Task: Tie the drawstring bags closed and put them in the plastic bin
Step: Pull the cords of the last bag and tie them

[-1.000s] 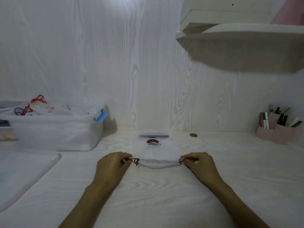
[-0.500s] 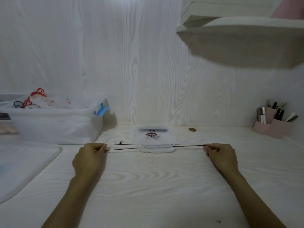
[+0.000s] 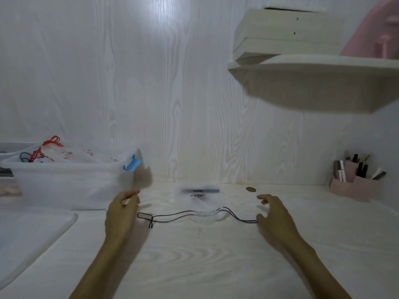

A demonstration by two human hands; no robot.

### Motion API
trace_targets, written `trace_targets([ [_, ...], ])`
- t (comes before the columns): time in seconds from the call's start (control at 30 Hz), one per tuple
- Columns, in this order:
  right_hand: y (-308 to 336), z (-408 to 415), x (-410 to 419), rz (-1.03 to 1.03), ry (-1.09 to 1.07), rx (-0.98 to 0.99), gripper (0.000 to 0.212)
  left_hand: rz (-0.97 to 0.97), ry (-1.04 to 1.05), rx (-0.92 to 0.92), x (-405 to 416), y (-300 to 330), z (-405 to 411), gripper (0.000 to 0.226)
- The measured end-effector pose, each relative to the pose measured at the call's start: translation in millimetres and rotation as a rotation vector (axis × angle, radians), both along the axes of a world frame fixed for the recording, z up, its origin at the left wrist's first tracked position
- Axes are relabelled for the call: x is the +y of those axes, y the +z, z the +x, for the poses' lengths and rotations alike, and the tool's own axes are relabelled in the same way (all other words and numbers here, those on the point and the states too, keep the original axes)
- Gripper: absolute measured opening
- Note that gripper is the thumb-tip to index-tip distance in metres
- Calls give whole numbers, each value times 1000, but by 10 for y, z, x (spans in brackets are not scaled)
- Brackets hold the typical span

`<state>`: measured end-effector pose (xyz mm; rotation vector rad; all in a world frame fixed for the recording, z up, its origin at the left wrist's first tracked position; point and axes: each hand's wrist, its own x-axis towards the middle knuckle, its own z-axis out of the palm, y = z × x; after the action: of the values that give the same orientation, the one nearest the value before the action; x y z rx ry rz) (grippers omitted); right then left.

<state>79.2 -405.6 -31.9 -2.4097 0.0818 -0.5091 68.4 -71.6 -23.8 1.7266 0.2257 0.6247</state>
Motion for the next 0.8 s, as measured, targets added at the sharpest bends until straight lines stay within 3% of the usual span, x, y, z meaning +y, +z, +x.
trace_targets([
  [0.07, 41, 59, 198, 1, 160, 99, 46, 191, -165, 65, -177, 8, 25, 23],
  [0.13, 26, 141, 359, -43, 258, 182, 44, 473, -302, 193, -389, -98, 86, 37],
  [0.2, -13, 189, 446, -28, 268, 167, 35, 668, -264, 195, -519, -208, 122, 38],
  [0.3, -47, 169, 485, 142, 241, 97, 21, 673, -146, 98, -482, -237, 127, 22],
  [0.43, -44, 97, 421, 200, 282, 7, 14, 655, -352, 35, -372, -243, 87, 16],
  [0.5, -79, 38, 442, 163, 236, -41, 18, 665, -416, 20, -330, -271, 39, 14],
  [0.67, -142, 30, 456, 30, 240, -175, 25, 734, -236, 4, -306, -280, -4, 31],
  [0.8, -142, 39, 490, -110, 289, -209, 28, 743, -96, 35, -290, -256, -18, 18],
])
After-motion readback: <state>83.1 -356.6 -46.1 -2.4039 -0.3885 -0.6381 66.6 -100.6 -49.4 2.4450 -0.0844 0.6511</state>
